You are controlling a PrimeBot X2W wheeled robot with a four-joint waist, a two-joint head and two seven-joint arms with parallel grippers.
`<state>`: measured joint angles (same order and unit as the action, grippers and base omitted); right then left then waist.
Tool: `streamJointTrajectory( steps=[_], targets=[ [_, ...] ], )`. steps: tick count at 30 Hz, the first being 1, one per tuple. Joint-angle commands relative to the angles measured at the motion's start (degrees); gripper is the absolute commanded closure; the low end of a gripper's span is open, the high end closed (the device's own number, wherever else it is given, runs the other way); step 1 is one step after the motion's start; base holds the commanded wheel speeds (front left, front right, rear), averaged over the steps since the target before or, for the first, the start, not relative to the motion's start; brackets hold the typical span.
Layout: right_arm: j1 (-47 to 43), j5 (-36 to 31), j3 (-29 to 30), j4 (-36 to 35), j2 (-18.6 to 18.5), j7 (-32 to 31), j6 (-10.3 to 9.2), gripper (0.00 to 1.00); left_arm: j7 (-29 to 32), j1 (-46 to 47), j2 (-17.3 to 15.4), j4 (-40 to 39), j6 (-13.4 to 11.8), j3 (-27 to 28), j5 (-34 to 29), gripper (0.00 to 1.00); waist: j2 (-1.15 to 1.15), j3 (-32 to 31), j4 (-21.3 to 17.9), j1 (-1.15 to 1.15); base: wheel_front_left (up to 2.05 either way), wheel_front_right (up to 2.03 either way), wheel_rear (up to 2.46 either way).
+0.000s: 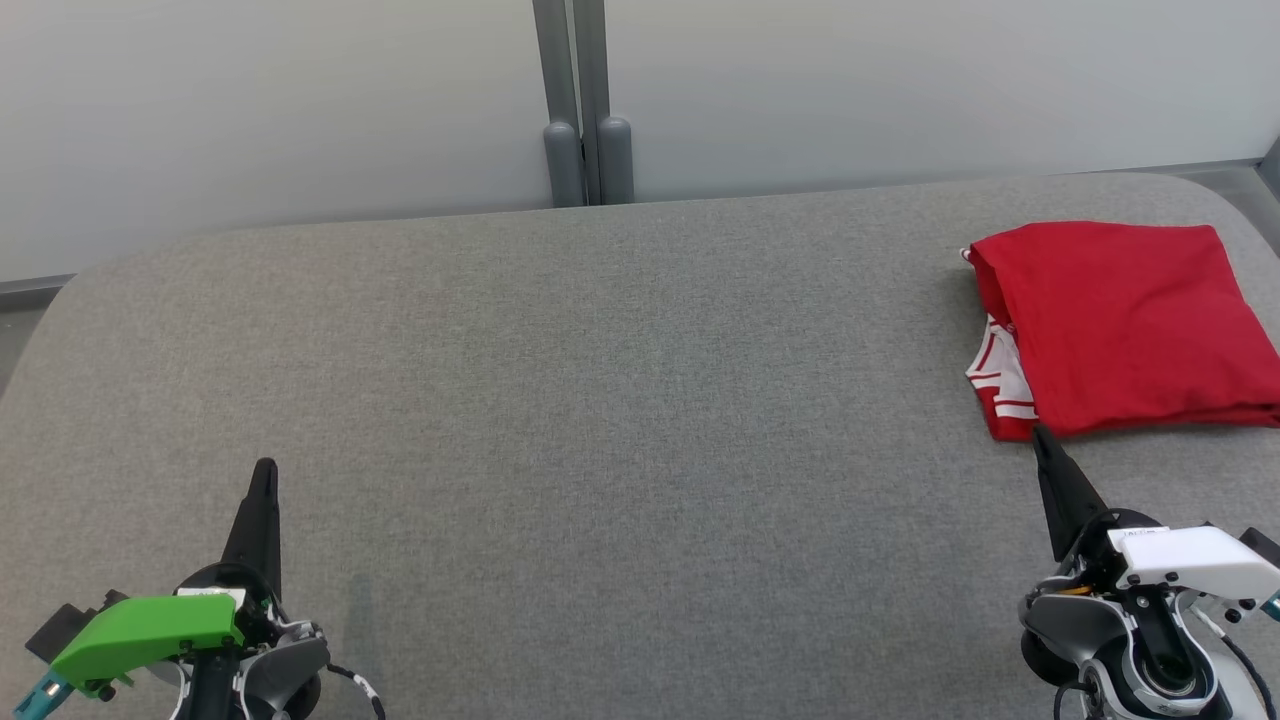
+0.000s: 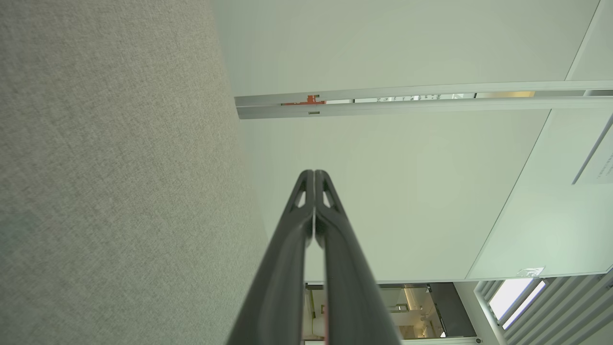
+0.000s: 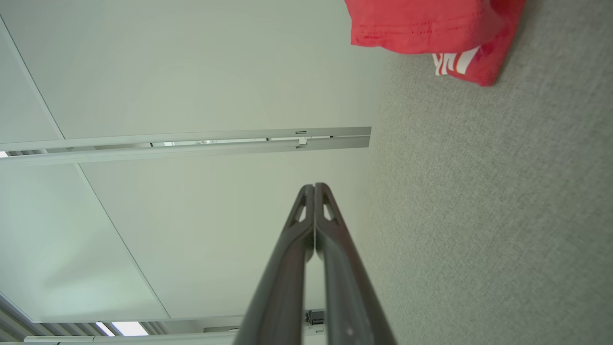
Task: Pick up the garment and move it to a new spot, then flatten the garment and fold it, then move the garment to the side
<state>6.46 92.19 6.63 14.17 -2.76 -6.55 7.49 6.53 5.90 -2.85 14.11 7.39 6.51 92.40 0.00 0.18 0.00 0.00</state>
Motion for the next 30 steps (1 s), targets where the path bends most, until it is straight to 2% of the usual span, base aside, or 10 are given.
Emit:
streamJointTrajectory(
  steps=[1, 30],
  targets=[
    [-0.5, 0.3, 0.1, -0.3, -0.1, -0.3, 0.00, 1.00, 0.2, 0.6, 0.0, -0.1, 0.2, 0.1, 0.0, 1.00, 0.00, 0.0, 0.0, 0.00, 0.00, 0.00, 0.00],
    [-0.5, 0.4, 0.1, -0.3, -0.1, -0.2, 0.00, 1.00, 0.2, 0.6, 0.0, -0.1, 0.2, 0.1, 0.0, 1.00, 0.00, 0.0, 0.0, 0.00, 0.00, 0.00, 0.00]
  ],
)
